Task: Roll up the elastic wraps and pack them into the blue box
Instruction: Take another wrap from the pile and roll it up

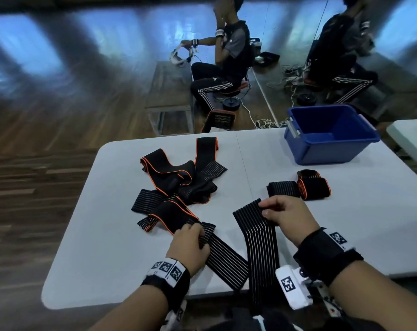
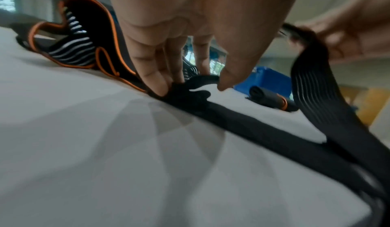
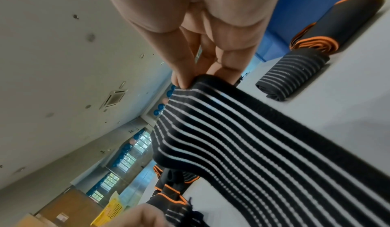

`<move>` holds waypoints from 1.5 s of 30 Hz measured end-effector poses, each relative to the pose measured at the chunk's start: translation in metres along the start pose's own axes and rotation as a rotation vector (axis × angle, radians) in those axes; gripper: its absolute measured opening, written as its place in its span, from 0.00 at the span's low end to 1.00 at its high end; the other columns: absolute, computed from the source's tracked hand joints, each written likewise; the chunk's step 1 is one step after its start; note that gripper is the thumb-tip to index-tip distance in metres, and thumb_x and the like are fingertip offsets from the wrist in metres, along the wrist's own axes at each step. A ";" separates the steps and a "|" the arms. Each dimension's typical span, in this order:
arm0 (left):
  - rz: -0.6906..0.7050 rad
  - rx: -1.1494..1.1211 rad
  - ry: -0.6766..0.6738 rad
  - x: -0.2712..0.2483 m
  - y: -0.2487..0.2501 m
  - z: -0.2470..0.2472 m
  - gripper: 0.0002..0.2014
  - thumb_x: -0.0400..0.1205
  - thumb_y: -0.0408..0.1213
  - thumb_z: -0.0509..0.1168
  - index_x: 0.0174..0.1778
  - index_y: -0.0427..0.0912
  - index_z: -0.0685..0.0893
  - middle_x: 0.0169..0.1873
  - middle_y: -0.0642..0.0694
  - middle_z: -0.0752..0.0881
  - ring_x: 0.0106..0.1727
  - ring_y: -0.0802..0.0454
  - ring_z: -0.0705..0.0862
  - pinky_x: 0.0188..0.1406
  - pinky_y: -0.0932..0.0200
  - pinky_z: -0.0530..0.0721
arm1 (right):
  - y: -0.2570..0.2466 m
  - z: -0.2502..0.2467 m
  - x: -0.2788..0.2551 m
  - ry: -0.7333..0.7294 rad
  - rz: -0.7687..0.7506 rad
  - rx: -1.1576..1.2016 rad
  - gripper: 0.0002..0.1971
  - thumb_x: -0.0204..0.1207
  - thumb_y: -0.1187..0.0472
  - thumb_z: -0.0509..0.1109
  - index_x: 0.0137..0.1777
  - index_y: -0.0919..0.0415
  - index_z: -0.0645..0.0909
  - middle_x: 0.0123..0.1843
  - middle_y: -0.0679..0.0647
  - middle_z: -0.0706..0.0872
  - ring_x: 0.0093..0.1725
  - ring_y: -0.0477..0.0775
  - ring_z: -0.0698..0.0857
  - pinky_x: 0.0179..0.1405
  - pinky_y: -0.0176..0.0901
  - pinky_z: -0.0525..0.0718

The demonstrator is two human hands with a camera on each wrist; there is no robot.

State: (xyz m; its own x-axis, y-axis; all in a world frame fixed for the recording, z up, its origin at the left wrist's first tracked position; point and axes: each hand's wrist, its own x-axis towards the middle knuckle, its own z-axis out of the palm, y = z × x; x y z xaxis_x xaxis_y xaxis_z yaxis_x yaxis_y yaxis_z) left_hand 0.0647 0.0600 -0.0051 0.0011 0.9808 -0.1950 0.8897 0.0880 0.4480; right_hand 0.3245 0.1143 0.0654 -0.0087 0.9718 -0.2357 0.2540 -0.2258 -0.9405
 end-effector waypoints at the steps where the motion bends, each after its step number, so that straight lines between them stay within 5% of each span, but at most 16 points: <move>1: -0.014 -0.061 0.023 0.000 -0.001 -0.004 0.09 0.79 0.46 0.66 0.53 0.54 0.77 0.48 0.54 0.81 0.50 0.53 0.80 0.49 0.59 0.80 | -0.001 -0.001 -0.001 0.001 -0.003 -0.011 0.13 0.73 0.77 0.74 0.45 0.58 0.90 0.44 0.55 0.92 0.45 0.50 0.91 0.45 0.38 0.86; 3: -0.053 -0.153 0.073 0.003 -0.003 -0.012 0.04 0.81 0.42 0.65 0.49 0.55 0.77 0.42 0.56 0.84 0.44 0.56 0.84 0.42 0.60 0.80 | -0.004 -0.003 -0.003 -0.006 -0.003 -0.009 0.13 0.72 0.78 0.74 0.47 0.59 0.90 0.44 0.54 0.92 0.44 0.48 0.91 0.45 0.36 0.86; 6: -0.055 -0.271 0.159 0.007 0.000 -0.031 0.05 0.84 0.37 0.65 0.51 0.54 0.82 0.41 0.58 0.87 0.46 0.58 0.87 0.45 0.62 0.83 | -0.014 -0.002 -0.003 -0.048 0.011 0.050 0.18 0.69 0.83 0.73 0.51 0.61 0.88 0.46 0.57 0.92 0.43 0.47 0.92 0.46 0.37 0.88; 10: 0.089 -0.363 0.284 0.009 0.020 -0.070 0.09 0.84 0.35 0.66 0.48 0.57 0.84 0.33 0.53 0.88 0.35 0.56 0.85 0.36 0.59 0.83 | -0.037 0.005 -0.003 -0.101 -0.047 0.117 0.20 0.69 0.85 0.71 0.51 0.61 0.88 0.47 0.59 0.93 0.47 0.53 0.93 0.50 0.42 0.90; 16: 0.248 -0.590 0.281 0.008 0.071 -0.127 0.14 0.87 0.31 0.61 0.52 0.53 0.89 0.40 0.50 0.91 0.42 0.53 0.88 0.43 0.57 0.87 | -0.082 0.013 -0.008 -0.120 -0.239 0.111 0.20 0.70 0.81 0.74 0.48 0.54 0.91 0.43 0.56 0.93 0.45 0.52 0.91 0.50 0.46 0.90; 20: 0.266 -0.807 0.299 0.001 0.099 -0.150 0.14 0.88 0.27 0.60 0.51 0.46 0.90 0.42 0.41 0.91 0.44 0.37 0.89 0.43 0.41 0.90 | -0.106 0.010 -0.012 -0.109 -0.316 0.123 0.20 0.71 0.80 0.74 0.48 0.53 0.91 0.40 0.53 0.92 0.44 0.50 0.90 0.49 0.45 0.90; 24: 0.326 -0.890 0.311 -0.006 0.116 -0.160 0.10 0.82 0.25 0.69 0.53 0.44 0.89 0.42 0.37 0.90 0.41 0.31 0.87 0.40 0.38 0.88 | -0.118 0.007 -0.014 -0.069 -0.348 0.146 0.20 0.71 0.79 0.75 0.46 0.50 0.91 0.41 0.53 0.93 0.45 0.51 0.91 0.50 0.47 0.90; 29: 0.391 -0.885 0.314 -0.003 0.130 -0.162 0.16 0.81 0.20 0.68 0.56 0.45 0.84 0.45 0.43 0.90 0.37 0.44 0.85 0.36 0.53 0.86 | -0.123 0.001 -0.018 0.012 -0.409 0.129 0.20 0.71 0.76 0.76 0.48 0.48 0.90 0.39 0.50 0.91 0.44 0.52 0.90 0.49 0.48 0.90; 34: 0.496 -0.873 0.378 0.002 0.147 -0.170 0.13 0.83 0.19 0.63 0.53 0.43 0.81 0.45 0.51 0.88 0.43 0.53 0.87 0.40 0.63 0.86 | -0.135 -0.011 -0.026 0.096 -0.556 -0.020 0.19 0.72 0.70 0.78 0.52 0.43 0.87 0.48 0.41 0.88 0.52 0.41 0.87 0.46 0.31 0.84; 38: 0.541 -0.837 0.391 0.010 0.160 -0.171 0.12 0.84 0.25 0.62 0.54 0.48 0.81 0.49 0.53 0.86 0.53 0.52 0.85 0.54 0.54 0.85 | -0.145 -0.022 -0.029 0.081 -0.573 -0.015 0.21 0.72 0.71 0.78 0.55 0.43 0.85 0.43 0.34 0.88 0.42 0.41 0.86 0.44 0.28 0.82; 41: 0.558 -0.953 0.283 0.012 0.173 -0.169 0.17 0.78 0.28 0.63 0.58 0.51 0.77 0.55 0.45 0.83 0.56 0.42 0.83 0.57 0.40 0.84 | -0.152 -0.027 -0.034 0.082 -0.627 -0.009 0.20 0.72 0.71 0.77 0.55 0.45 0.84 0.40 0.35 0.86 0.38 0.42 0.85 0.43 0.34 0.84; 45: 0.583 -1.047 0.191 0.012 0.191 -0.174 0.21 0.75 0.23 0.61 0.60 0.51 0.75 0.56 0.37 0.81 0.55 0.41 0.82 0.53 0.39 0.84 | -0.162 -0.029 -0.036 0.020 -0.651 0.063 0.19 0.74 0.67 0.72 0.61 0.47 0.77 0.56 0.42 0.84 0.56 0.50 0.86 0.58 0.58 0.87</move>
State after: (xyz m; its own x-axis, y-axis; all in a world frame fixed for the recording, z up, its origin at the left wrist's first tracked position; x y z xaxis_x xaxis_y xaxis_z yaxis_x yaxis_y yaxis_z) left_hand 0.1555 0.1187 0.2299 0.1325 0.9221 0.3636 -0.0220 -0.3641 0.9311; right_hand 0.3114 0.1182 0.2332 -0.1232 0.9122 0.3908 0.1456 0.4062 -0.9021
